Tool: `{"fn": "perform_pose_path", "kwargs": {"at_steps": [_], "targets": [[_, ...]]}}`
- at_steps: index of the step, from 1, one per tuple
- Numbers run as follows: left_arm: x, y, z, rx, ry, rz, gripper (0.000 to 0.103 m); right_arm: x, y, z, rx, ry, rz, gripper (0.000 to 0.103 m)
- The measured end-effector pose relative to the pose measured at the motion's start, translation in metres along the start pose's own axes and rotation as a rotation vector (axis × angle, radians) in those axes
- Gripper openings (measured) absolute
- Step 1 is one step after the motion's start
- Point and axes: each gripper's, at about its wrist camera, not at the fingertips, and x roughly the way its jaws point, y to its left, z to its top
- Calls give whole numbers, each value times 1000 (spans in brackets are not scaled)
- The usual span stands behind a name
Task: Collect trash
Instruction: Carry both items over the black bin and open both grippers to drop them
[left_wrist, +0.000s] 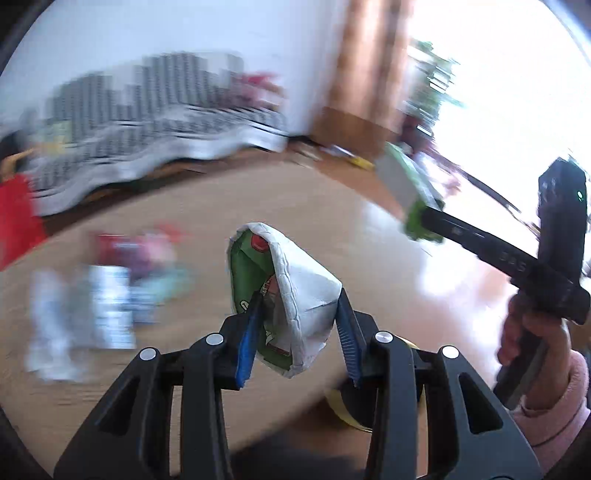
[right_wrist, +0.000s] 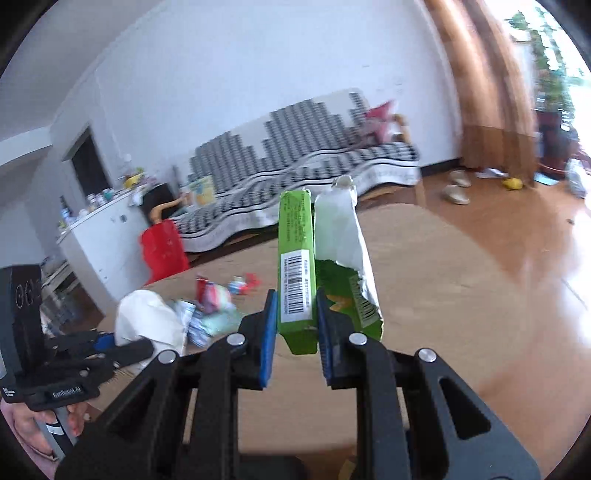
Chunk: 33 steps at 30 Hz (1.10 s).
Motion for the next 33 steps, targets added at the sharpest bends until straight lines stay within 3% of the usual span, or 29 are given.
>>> {"fn": "perform_pose_path", "kwargs": {"at_steps": [3, 6, 9, 11, 16, 33], "targets": [[53, -75, -20, 90, 151, -131, 38, -29, -50, -24, 56, 43, -60, 20], [113, -124, -65, 146, 351, -207, 38, -30, -103, -68, 157, 167, -110, 21], [151, -136, -99, 129, 461, -227, 38, -18, -142, -124, 258, 295, -110, 21], [168, -132, -114, 103, 509, -231, 38, -14, -158, -147, 303, 333, -107, 21], [188, -121, -116, 93, 529, -211, 38, -8, -172, -165, 322, 366, -122, 21], [212, -116, -127, 36, 580, -256, 39, 36, -176, -180, 418, 470, -126, 21]]}}
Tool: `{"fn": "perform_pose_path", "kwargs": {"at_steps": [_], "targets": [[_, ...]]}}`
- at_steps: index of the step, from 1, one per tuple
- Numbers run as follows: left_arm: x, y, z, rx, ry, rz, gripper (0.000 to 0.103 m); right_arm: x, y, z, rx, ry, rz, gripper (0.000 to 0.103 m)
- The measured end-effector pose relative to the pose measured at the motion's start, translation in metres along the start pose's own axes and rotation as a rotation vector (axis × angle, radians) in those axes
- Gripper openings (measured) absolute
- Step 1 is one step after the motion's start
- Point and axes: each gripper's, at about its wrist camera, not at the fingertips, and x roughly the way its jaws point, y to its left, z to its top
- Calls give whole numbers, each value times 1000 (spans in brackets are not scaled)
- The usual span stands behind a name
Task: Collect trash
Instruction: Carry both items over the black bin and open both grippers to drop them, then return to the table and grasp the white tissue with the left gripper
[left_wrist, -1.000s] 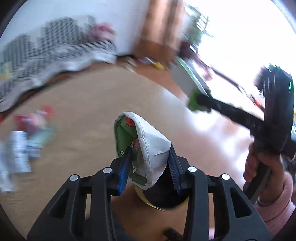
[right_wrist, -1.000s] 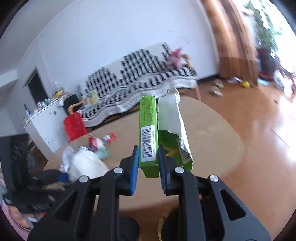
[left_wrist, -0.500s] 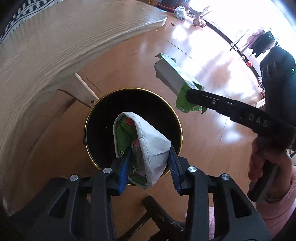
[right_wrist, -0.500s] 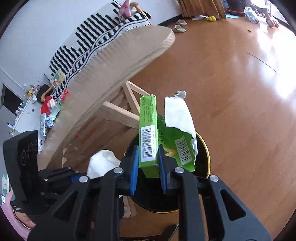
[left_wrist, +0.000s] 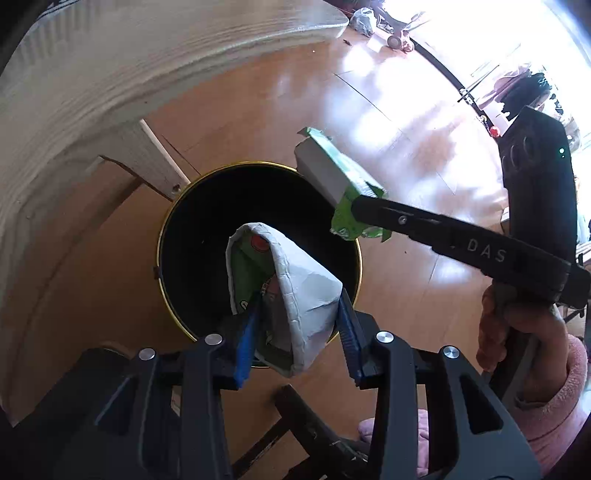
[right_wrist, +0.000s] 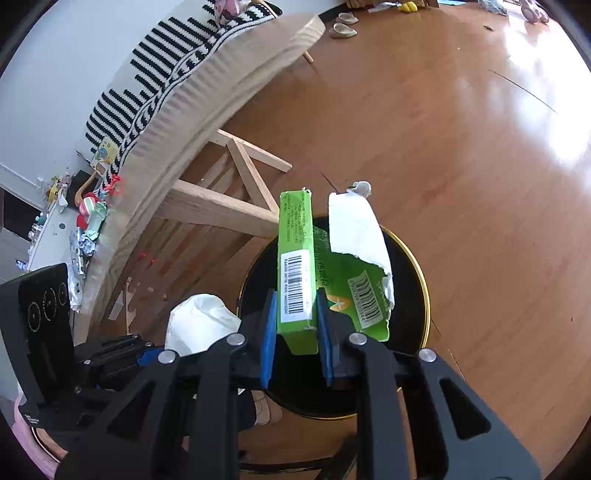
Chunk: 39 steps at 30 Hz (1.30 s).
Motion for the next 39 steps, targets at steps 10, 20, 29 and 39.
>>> {"fn": "perform_pose_path", "kwargs": {"at_steps": [10, 20, 29, 39], "targets": [[64, 11, 14, -31, 190, 51, 39, 75, -27, -2, 144, 137, -36, 21], [45, 6, 20, -76, 82, 11, 97, -2, -24, 9, 173, -72, -48, 96], [-152, 13, 21, -44, -459, 46, 97, -117, 42, 14, -115, -521, -316, 96], [-325, 250, -147, -612, -659, 536, 97, -41, 217, 19, -420, -397, -91, 96]]}}
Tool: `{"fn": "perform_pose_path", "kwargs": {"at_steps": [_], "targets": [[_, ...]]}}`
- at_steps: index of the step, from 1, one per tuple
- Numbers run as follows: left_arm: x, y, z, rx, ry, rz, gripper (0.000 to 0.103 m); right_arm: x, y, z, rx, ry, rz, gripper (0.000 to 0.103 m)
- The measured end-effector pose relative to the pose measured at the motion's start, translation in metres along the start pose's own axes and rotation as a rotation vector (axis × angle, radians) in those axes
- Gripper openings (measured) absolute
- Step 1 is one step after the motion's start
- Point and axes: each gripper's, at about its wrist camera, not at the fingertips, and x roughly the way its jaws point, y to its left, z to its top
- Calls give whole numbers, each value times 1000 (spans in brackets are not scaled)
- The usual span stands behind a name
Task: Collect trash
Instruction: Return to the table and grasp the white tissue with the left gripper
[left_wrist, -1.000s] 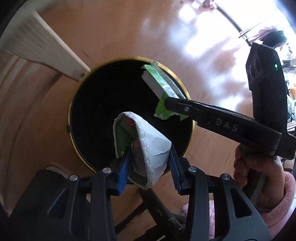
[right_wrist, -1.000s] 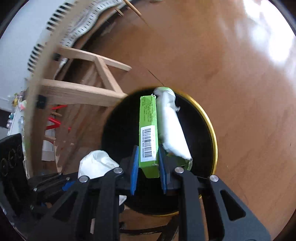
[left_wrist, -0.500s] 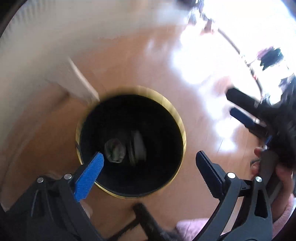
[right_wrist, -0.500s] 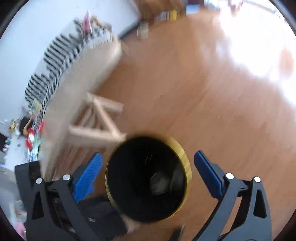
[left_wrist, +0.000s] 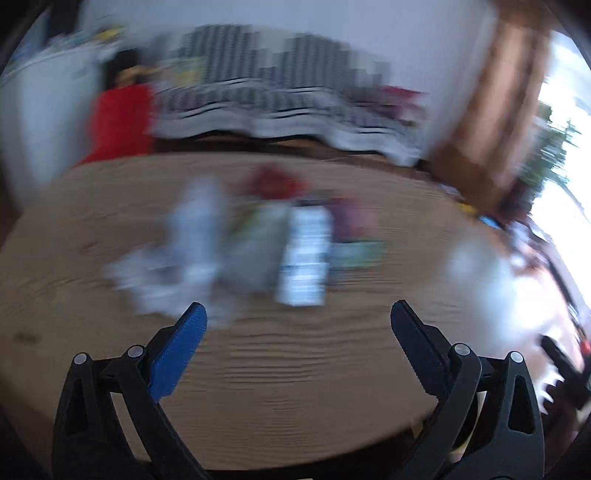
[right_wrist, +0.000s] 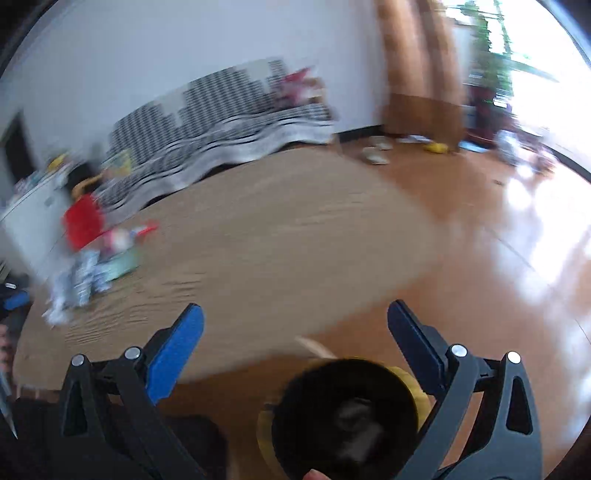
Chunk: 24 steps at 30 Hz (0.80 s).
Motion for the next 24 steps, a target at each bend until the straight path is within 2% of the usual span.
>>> {"fn": "perform_pose_path", "kwargs": {"at_steps": [3, 5, 8, 11, 16, 19, 22, 24], "targets": [[23, 96, 0, -132, 74, 155, 97, 22, 84, 19, -97, 12, 116, 96], [24, 123, 1, -183, 101, 158, 97, 42, 141, 36, -152, 31, 196, 96], [33, 135, 5, -201, 103, 142, 97, 70, 210, 47, -222, 89, 242, 96], [45, 135, 3, -158, 97, 126, 97, 103, 266, 43, -294, 170, 270, 96], [74, 133, 13, -62, 97, 141, 97, 150, 303, 20, -313, 311, 279, 96], [91, 140, 18, -73, 116, 117, 97, 168, 315, 14, -307, 316, 265, 95], [110, 147, 21, -51, 144, 98, 97, 186, 320, 14, -250, 312, 277, 85], [115, 148, 20, -21, 160, 89, 96, 193, 322, 14, -228, 318, 288, 71]]}}
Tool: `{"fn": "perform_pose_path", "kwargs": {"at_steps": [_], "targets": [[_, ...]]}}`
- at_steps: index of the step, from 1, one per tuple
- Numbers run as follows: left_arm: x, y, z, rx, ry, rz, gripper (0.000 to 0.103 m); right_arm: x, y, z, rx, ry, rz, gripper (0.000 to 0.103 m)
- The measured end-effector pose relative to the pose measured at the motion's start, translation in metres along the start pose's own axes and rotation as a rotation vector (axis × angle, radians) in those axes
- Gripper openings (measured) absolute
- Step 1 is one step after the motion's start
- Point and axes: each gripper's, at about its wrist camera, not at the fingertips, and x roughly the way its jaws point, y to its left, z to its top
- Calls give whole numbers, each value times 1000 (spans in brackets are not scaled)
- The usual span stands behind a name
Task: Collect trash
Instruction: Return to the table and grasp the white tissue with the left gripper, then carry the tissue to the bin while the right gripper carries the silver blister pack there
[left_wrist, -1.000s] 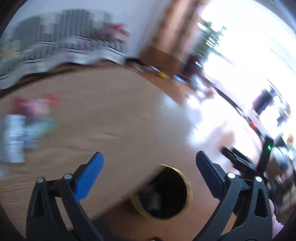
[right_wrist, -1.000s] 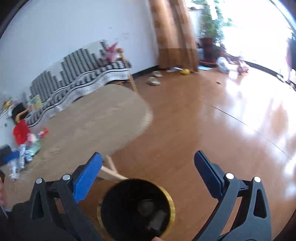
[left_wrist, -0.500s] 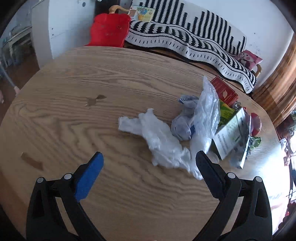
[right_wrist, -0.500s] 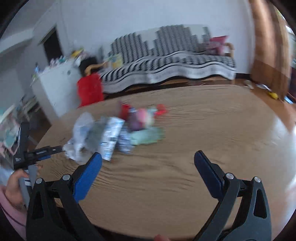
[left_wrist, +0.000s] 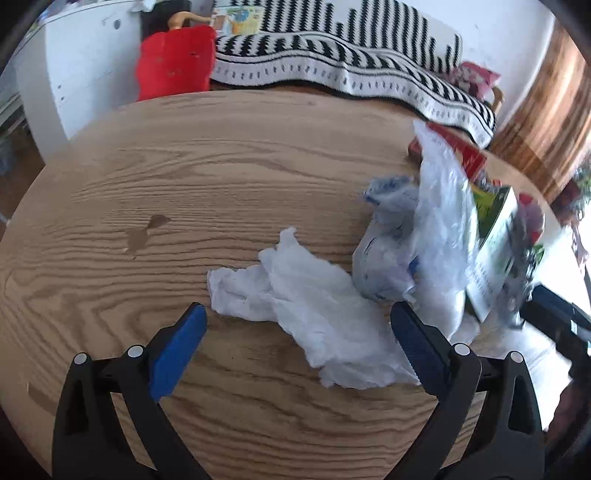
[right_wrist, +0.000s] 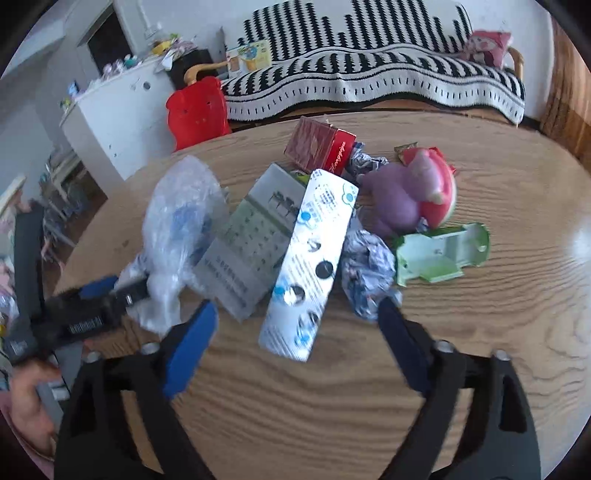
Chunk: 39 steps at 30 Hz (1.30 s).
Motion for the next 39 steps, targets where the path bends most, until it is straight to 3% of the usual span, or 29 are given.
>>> {"fn": "perform_pose_path", "kwargs": {"at_steps": [2, 4, 5, 6, 8, 11, 14, 19, 28, 34, 39], "targets": [[-2, 0, -3, 35, -12, -14, 89, 6, -1, 3, 6, 4, 5, 58], [-4, -2, -5, 81, -23, -6, 65, 9, -6, 5, 7, 8, 10, 44], [-6, -4, -5, 101, -26, -8, 41, 7, -11, 5, 20, 8, 21, 32], [-7, -6, -5, 111, -23, -20, 30, 6, -14, 5, 30, -1, 28, 30], [-15, -10, -5, 110, -45, -17, 24, -3, -19, 3, 35, -29, 30, 30], [-31, -11, -5, 77, -94, -28, 24, -21, -23, 0, 27, -93, 20, 30], [-48, -9, -7, 47, -167, 31, 24, -35, -29, -2, 29, -152, 2, 30], [-62, 2, -10, -4, -208, 67, 24, -38, -44, -4, 75, -163, -1, 30], [-62, 11, -12, -31, -193, 14, 22, -39, -43, -5, 66, -165, 37, 30], [-100, -6, -13, -55, -317, -52, 22, -60, -40, -3, 39, -253, 64, 30], [-146, -71, -22, 3, -408, -167, 19, -123, -83, -19, 172, -351, 146, 30]]}}
